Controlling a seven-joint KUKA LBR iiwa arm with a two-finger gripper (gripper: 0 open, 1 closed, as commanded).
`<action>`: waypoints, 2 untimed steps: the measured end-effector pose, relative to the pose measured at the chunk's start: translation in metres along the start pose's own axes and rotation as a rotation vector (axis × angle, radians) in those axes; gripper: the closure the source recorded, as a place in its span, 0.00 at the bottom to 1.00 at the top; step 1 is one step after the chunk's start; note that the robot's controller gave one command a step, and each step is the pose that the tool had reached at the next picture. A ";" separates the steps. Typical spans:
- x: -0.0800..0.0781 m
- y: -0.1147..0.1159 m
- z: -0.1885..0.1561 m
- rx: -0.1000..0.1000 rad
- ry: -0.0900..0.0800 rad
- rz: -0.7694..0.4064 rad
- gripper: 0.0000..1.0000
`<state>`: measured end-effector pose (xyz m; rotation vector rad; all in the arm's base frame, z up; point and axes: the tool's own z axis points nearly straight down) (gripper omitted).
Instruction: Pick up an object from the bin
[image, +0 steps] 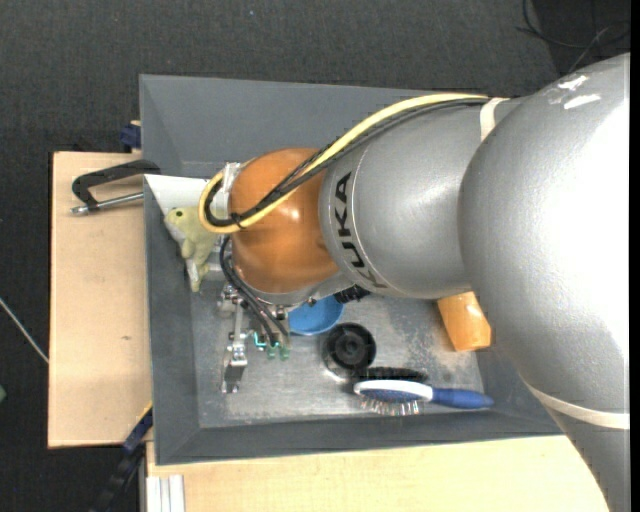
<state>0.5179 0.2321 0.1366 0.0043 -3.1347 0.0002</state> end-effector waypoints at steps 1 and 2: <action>-0.007 -0.043 -0.060 -0.003 -0.016 0.042 0.00; 0.021 -0.112 0.021 0.002 -0.002 0.406 0.00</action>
Offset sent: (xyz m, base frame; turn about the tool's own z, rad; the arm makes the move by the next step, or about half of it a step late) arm 0.0053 -0.0413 0.0551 0.0390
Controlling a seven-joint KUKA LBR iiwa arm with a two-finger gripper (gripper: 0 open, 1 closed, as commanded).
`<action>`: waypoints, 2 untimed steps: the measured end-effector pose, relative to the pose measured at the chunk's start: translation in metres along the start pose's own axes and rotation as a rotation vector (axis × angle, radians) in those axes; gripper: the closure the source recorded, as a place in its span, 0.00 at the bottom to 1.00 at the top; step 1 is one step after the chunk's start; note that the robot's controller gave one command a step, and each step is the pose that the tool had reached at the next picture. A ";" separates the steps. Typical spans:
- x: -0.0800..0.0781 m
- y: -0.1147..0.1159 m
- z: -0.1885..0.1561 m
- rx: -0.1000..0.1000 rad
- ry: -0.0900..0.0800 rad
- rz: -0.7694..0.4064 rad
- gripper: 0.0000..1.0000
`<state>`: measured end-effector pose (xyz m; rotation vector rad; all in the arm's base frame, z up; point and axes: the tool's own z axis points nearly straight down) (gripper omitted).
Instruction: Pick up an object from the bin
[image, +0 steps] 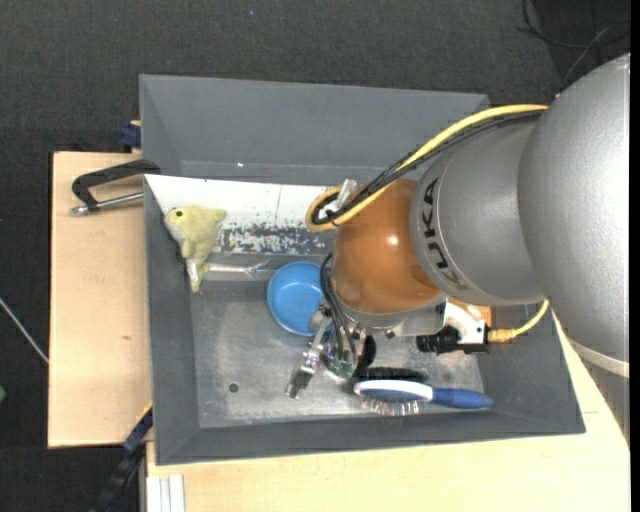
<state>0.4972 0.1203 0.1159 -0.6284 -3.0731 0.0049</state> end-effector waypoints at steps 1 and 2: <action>-0.038 -0.029 0.042 -0.015 -0.010 0.186 0.00; -0.039 -0.025 0.038 -0.024 -0.017 0.182 1.00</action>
Offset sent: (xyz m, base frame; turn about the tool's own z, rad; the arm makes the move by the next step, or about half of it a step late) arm 0.0195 -0.0451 -0.0459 0.1899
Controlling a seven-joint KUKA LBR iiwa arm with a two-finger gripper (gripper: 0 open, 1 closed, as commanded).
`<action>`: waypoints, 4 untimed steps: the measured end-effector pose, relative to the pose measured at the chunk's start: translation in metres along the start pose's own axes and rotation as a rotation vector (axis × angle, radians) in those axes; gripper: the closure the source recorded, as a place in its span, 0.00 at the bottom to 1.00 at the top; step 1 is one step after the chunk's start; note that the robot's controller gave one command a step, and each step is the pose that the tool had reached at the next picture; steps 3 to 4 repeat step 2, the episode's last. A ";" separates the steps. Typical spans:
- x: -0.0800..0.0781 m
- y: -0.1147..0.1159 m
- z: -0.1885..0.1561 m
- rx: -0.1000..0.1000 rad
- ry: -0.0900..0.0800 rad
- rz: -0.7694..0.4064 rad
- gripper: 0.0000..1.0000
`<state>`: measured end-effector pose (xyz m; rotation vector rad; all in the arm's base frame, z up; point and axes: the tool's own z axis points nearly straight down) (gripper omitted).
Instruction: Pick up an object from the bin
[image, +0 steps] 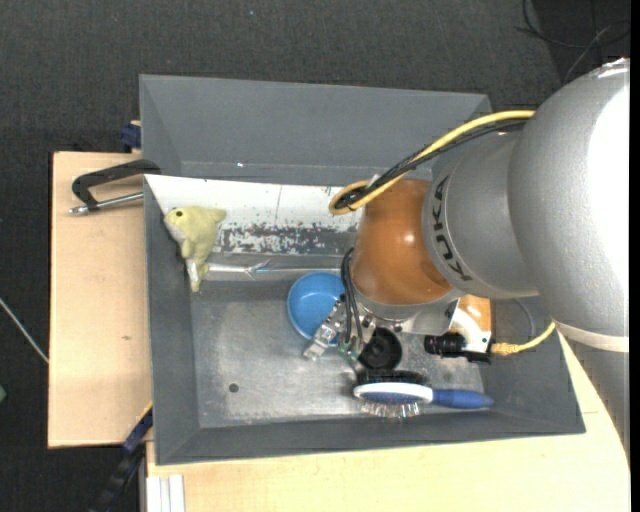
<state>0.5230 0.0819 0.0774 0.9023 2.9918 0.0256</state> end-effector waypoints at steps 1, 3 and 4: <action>-0.002 0.007 -0.117 0.012 0.004 -0.044 1.00; -0.015 0.043 -0.178 0.011 0.003 -0.138 1.00; -0.015 0.043 -0.178 0.011 0.003 -0.138 1.00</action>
Offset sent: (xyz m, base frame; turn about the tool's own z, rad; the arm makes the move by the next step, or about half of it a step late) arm 0.0003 0.0020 0.1121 -0.0414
